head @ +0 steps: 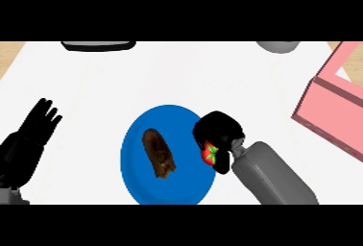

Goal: Pick the tomato from the plate and place it in the cardboard box

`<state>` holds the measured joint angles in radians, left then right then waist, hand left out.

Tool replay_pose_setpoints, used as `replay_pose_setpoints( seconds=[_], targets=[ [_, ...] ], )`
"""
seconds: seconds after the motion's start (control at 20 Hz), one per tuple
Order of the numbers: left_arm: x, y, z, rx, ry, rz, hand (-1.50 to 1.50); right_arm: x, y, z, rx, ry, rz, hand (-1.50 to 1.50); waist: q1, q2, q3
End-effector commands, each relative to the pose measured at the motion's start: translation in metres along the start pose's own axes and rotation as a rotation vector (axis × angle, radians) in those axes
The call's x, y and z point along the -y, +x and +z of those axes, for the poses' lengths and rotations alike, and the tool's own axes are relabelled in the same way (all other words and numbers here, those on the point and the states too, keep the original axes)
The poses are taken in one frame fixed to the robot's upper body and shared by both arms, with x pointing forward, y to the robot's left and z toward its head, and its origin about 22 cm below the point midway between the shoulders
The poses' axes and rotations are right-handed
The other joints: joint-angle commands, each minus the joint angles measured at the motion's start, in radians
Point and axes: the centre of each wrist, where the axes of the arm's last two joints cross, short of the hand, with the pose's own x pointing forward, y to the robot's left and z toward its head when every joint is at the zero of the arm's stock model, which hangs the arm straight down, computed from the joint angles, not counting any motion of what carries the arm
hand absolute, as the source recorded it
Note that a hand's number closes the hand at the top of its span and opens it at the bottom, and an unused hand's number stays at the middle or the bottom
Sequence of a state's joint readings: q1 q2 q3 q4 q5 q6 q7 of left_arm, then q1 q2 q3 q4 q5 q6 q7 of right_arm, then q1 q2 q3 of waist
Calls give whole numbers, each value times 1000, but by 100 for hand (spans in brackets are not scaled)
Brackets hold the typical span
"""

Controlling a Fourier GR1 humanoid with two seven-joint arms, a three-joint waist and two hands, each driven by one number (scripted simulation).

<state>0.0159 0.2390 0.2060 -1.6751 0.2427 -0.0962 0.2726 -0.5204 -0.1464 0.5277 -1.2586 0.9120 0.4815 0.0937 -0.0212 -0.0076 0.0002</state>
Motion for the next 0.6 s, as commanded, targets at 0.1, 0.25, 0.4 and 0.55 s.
replay_pose_setpoints(
  seconds=[0.1,0.25,0.4,0.55],
  targets=[
    [3,-1,4,-16,38,12,0,-38,-70,88,-209,-28,-43,150,-34,-6,0],
    [-8,18,-6,10,7,-5,0,-39,-73,132,-223,-79,-41,150,-18,-1,-1],
    [15,13,-5,6,18,-6,0,-32,-60,158,-256,-189,-15,150,-8,1,-1],
    [14,-11,3,-6,9,7,0,-17,-58,184,-239,-284,-18,150,1,2,-1]
  ],
)
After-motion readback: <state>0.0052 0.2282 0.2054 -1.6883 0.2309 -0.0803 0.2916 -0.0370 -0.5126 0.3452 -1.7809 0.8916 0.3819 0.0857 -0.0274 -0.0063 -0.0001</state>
